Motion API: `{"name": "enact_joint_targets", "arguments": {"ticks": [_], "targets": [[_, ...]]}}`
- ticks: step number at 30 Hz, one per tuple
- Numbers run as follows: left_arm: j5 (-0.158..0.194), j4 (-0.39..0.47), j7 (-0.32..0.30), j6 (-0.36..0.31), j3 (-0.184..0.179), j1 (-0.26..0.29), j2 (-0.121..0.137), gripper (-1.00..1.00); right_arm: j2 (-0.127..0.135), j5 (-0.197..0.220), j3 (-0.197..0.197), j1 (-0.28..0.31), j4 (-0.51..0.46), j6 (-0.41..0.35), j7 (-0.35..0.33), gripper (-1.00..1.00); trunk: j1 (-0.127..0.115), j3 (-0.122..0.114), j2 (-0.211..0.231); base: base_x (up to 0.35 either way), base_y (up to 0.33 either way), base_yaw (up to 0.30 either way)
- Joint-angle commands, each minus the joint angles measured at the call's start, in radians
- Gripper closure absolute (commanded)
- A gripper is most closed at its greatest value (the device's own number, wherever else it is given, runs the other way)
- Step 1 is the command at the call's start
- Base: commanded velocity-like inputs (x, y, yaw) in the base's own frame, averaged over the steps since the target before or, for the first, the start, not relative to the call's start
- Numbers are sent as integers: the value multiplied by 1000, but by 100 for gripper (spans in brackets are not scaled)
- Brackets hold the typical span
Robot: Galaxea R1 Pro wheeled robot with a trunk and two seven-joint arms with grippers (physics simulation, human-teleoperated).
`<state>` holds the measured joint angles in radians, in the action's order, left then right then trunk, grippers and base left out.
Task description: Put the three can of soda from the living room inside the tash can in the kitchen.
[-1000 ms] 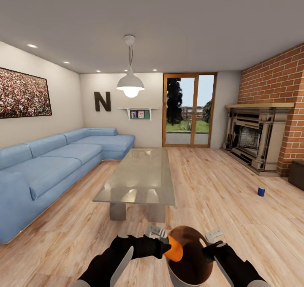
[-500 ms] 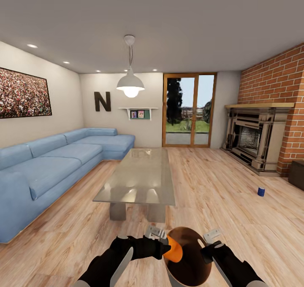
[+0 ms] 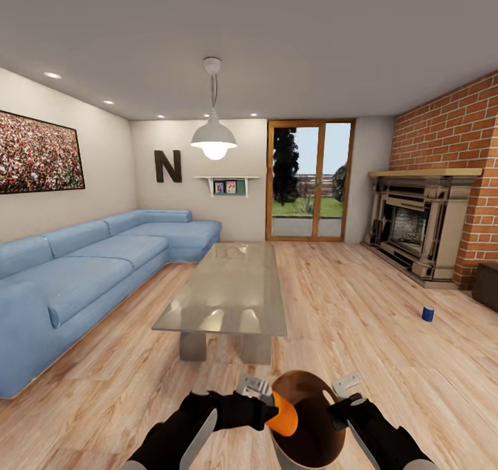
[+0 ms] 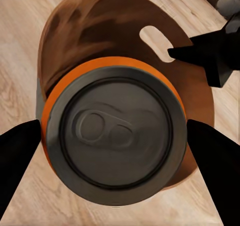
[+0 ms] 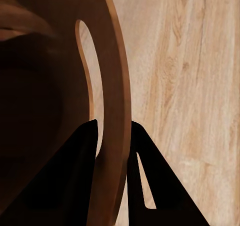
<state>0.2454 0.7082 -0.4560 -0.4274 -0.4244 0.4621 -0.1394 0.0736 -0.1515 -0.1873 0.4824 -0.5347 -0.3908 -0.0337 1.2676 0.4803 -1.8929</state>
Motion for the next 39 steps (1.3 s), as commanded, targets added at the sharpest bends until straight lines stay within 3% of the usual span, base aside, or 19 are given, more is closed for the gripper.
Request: {"name": "enact_joint_targets", "arguments": {"ticks": [1,9,39], "targets": [[-13,-6,0,9,-1,0,1,100,0,3,3,1,-2,0,-6,100,0,0,0,0,0,0],[-11,-63,0,47,-1,1,0,100,0,3,2,-1,-5,0,-6,100,0,0,0,0,0,0],[-7,-56,-1,52,-1,1,-1,100,-3,2,3,-2,-5,0,-5,100,0,0,0,0,0,0]]}}
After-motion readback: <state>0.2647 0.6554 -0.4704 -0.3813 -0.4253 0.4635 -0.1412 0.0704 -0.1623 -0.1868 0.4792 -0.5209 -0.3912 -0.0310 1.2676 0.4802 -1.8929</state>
